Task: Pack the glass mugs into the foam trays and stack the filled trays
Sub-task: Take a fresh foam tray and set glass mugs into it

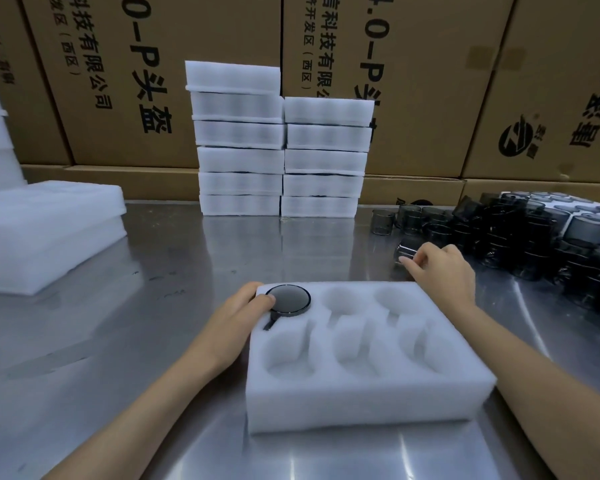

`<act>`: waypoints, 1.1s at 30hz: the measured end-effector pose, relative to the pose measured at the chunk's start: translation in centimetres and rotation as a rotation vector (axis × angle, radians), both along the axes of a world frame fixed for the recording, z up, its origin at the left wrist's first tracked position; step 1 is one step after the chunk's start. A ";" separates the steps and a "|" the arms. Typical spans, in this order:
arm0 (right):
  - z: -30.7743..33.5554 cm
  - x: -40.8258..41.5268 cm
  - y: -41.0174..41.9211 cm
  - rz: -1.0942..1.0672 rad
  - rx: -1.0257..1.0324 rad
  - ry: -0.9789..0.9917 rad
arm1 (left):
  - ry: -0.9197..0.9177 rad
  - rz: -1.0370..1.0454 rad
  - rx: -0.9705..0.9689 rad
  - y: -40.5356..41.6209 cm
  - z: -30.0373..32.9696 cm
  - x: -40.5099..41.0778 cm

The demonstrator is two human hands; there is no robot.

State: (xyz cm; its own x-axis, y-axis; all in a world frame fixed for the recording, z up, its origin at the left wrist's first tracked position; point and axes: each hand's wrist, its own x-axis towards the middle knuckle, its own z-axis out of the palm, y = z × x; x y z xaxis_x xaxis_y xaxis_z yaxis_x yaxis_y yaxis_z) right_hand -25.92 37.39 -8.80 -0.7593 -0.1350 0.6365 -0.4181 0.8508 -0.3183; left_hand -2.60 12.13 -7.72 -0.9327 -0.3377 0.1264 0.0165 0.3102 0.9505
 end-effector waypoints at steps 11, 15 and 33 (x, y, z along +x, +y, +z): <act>0.9 6.7 0.6 0.073 -0.405 -0.349 | 0.003 -0.021 -0.004 0.2 0.3 0.5; 1.8 7.6 1.0 0.258 -0.595 -0.613 | 0.004 -0.019 -0.033 0.1 0.2 0.6; 6.8 14.6 -2.2 0.677 0.153 -0.090 | -0.016 -0.021 -0.041 -0.2 -0.1 0.3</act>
